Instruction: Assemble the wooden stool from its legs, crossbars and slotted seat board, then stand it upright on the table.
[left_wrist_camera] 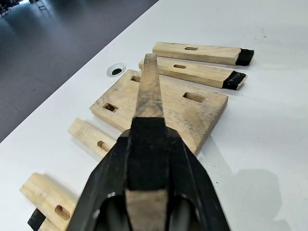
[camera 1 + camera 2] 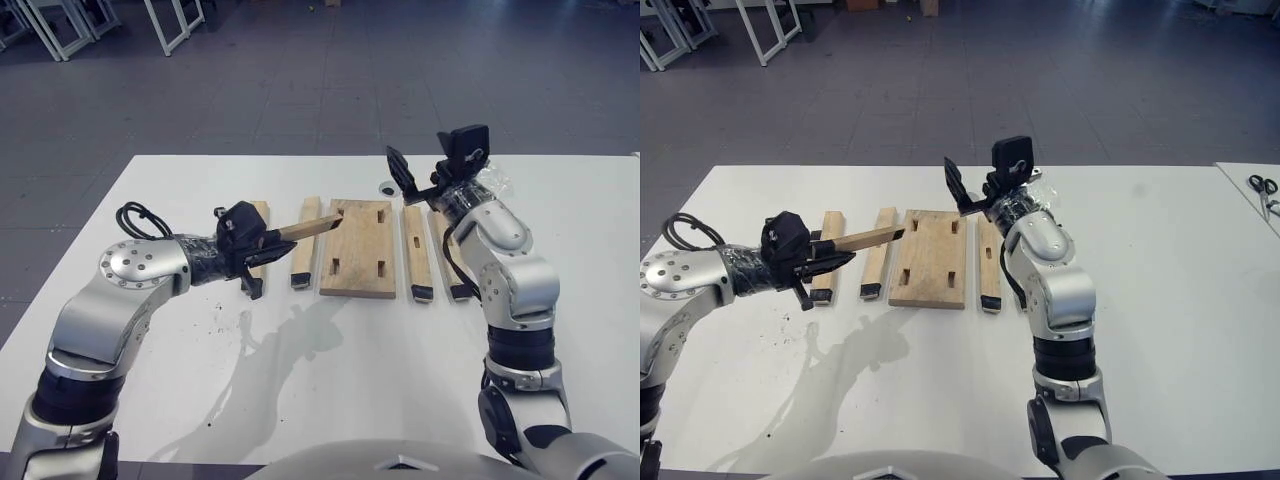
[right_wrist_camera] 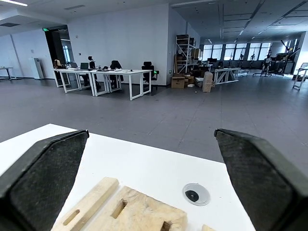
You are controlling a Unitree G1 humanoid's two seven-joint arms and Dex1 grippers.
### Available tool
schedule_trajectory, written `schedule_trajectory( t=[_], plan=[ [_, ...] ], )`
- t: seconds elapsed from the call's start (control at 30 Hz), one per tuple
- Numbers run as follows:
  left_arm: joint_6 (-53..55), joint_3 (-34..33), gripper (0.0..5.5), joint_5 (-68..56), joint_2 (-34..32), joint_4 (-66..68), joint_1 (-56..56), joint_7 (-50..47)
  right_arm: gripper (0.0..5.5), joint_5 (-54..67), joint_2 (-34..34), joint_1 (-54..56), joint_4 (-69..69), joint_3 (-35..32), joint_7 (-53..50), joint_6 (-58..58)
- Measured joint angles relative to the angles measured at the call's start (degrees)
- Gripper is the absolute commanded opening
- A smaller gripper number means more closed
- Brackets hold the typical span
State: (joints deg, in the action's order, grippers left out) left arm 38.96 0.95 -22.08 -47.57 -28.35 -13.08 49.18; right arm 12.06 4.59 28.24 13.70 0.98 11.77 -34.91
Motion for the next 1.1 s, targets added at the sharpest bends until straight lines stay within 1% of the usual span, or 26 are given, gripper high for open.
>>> schedule_trajectory(
  t=[0.07, 0.17, 0.23, 0.3, 0.37, 0.47, 0.6, 0.73, 1.1],
  plan=[
    [-1.9, 1.4, 0.43, 0.0, -0.1, 0.6, -1.9, 1.7, 4.83, 0.4, -1.4, 0.0, -0.3, 1.9, 0.0, -0.3],
    [-3.0, 1.7, 0.43, -0.1, 0.9, 1.3, -4.5, 1.6, 4.83, 0.6, -3.0, -1.2, 0.9, 4.5, 0.0, -0.8],
    [-2.6, 1.5, 0.43, -0.4, 1.7, 1.7, -5.5, 1.1, 4.83, 0.6, -3.3, -2.8, 1.7, 4.9, -0.2, -1.6],
    [0.0, 0.8, 0.43, -2.9, 2.7, 1.6, -6.8, 0.7, 4.83, 0.6, -3.3, -3.9, 2.7, 5.3, -0.5, -1.6],
    [4.5, -1.3, 0.43, -7.4, 4.7, 1.3, -8.5, -0.7, 4.83, 0.2, -3.2, -4.2, 3.7, 5.3, -1.0, -0.9],
    [9.9, -4.4, 0.43, -13.9, 8.5, -1.1, -13.5, -4.6, 4.83, -0.6, -3.2, -5.3, 3.5, 6.0, -1.3, 0.0],
    [11.6, -5.2, 0.43, -17.7, 11.4, -2.6, -17.6, -8.2, 4.83, -1.1, -3.4, -6.8, 2.4, 7.2, -1.6, -0.2],
    [12.2, -5.4, 0.43, -18.3, 12.6, -2.9, -19.3, -11.2, 4.83, -1.2, -3.6, -6.9, 2.0, 7.9, -1.7, -0.3],
    [12.2, -3.9, 0.43, -17.0, 13.5, -1.4, -19.3, -15.0, 4.83, -1.2, -3.6, -7.5, 2.0, 8.1, -2.5, -0.8]
  ],
)
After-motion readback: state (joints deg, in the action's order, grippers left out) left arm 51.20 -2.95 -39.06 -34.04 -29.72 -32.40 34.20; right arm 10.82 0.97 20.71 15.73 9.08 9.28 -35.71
